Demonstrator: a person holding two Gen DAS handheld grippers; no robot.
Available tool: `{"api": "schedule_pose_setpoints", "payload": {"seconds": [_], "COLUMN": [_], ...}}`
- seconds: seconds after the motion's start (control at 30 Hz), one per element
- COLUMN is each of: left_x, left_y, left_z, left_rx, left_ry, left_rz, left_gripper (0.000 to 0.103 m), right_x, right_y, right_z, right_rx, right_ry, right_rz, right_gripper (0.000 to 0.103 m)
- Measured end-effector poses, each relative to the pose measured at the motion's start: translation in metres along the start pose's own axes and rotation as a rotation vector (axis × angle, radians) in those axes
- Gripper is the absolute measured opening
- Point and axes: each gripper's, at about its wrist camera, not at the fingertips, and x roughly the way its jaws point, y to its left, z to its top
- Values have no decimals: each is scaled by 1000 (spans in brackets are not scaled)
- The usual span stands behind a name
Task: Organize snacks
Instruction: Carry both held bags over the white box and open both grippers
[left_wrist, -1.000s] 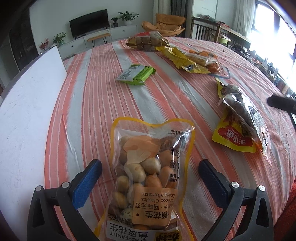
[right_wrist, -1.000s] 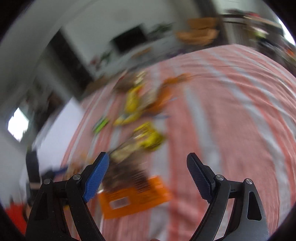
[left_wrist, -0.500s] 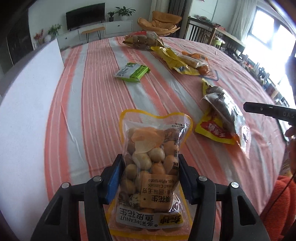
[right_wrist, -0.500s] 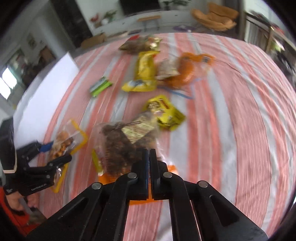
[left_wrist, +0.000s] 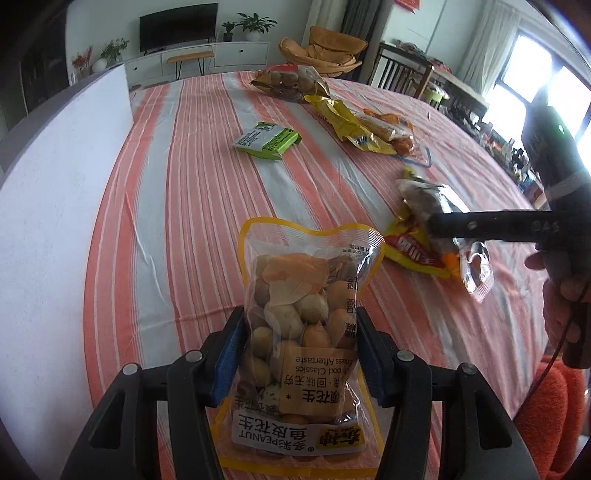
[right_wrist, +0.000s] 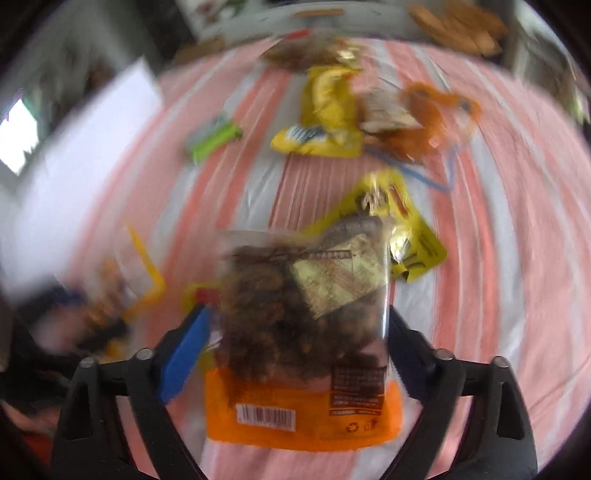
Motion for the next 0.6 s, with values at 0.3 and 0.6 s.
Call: {"api": "schedule_pose_setpoints", "payload": {"seconds": [0.3,0.6], "left_x": [-49,-193], "left_y": [-4,60], "left_z": [10,26], "left_rx": [-82,-160], "left_ry": [-75,-311], "left_rz": [-197,-187], "left_gripper": [55,55], "right_x": [-80,-131], "right_y": [-27,66], "right_z": [-33,0], "right_rx": [175,122], "right_ry": [-189,-284], "right_rz": [103,421], "right_gripper": [65,65]}}
